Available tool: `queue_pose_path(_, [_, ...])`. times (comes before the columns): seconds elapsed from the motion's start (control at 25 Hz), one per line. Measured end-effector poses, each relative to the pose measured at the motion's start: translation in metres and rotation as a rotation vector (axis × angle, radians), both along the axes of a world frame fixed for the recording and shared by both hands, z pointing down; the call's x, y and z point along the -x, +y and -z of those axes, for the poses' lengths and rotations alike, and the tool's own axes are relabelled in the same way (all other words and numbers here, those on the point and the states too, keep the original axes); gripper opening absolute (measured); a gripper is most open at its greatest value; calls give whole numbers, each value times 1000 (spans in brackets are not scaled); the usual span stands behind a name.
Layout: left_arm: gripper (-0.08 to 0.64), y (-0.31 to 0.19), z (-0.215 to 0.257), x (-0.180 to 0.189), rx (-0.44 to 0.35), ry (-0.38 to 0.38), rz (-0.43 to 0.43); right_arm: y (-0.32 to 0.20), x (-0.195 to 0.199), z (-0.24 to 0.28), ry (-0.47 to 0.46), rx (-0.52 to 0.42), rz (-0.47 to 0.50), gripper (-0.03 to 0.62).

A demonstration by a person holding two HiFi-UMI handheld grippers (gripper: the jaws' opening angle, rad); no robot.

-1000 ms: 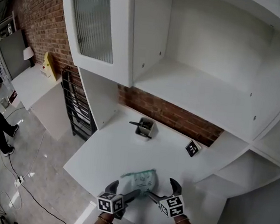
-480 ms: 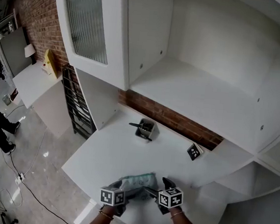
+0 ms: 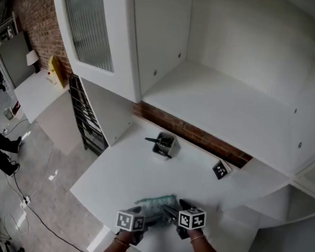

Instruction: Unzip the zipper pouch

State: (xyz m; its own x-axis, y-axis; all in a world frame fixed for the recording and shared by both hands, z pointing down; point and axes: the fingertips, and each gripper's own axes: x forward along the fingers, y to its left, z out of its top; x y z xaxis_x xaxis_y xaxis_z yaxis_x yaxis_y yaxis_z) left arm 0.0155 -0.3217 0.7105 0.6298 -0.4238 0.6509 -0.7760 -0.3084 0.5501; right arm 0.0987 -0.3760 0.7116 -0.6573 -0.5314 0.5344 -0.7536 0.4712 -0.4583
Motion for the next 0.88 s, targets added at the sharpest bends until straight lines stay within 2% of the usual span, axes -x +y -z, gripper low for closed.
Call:
queue_pose_path(0.16, [526,-4,2,-7,-12,32,-9,-7,-2,-3,-22,46,-31,327])
queue_pose_path(0.24, [515,-6,3,-10,-26,28,-24,-6,0,-8,2,75,-8,293])
queue_pose_path(0.32, [509,-6,2,-14,-27,33,-35,-5,3,-13,35,105,24,231])
queue_pose_path(0.48, [502,-4,1,-21,-22,52,-49,-7,3,-19,96,134,37,154])
queue_pose_path(0.68, [500,-2,8,-18,-31,69,-33,-9,7,-1,109,53,46,54])
queue_pose_path(0.88, [500,4,14,-8,-42,73,-10,-2,16,21,104,-62,64,20])
